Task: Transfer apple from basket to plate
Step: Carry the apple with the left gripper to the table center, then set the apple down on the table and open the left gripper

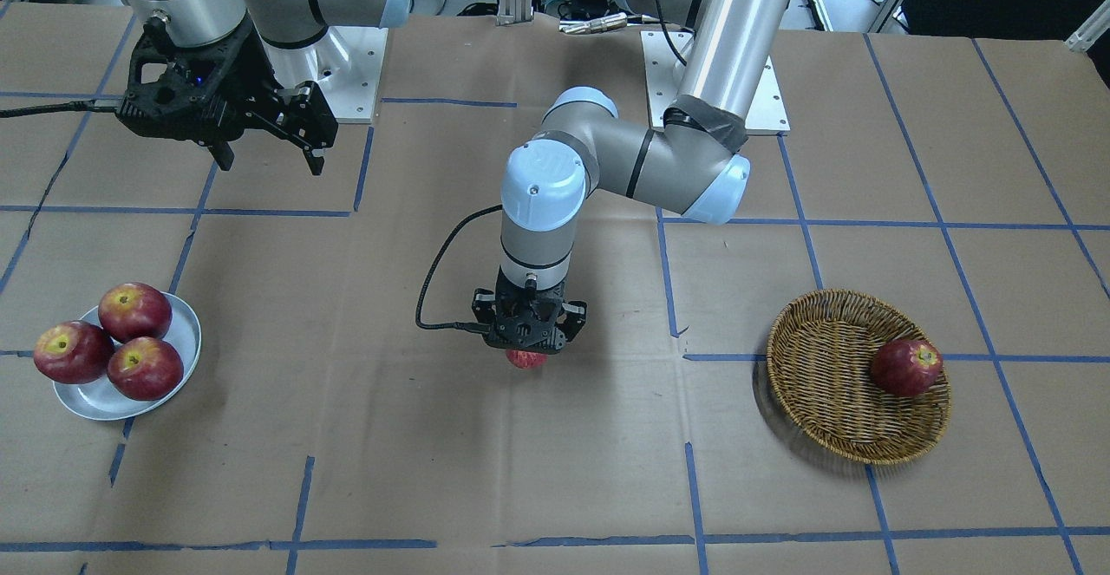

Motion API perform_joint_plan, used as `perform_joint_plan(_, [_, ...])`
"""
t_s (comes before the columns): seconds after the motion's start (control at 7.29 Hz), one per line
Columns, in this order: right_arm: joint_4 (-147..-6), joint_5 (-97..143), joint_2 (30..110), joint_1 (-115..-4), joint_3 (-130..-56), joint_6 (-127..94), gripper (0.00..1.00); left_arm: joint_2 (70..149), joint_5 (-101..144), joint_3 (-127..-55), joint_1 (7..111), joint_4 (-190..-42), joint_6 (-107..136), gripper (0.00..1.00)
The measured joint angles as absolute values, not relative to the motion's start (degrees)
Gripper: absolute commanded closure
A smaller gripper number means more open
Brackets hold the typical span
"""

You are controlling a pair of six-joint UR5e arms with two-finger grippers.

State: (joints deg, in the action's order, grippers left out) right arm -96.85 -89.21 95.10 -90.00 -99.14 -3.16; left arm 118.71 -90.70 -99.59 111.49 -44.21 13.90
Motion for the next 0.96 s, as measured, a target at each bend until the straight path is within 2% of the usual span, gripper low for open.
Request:
perform_joint_plan(0.55, [-96.85, -89.21, 95.10, -90.00, -99.16, -3.09, 0.00, 122.45, -91.47, -95.68, 113.50, -43.89, 14.88, 0.40])
perform_joint_plan(0.96, [-96.83, -89.21, 95.10, -90.00, -99.18, -3.08, 0.00, 122.68, -92.74, -95.64, 113.88, -44.10, 14.51, 0.39])
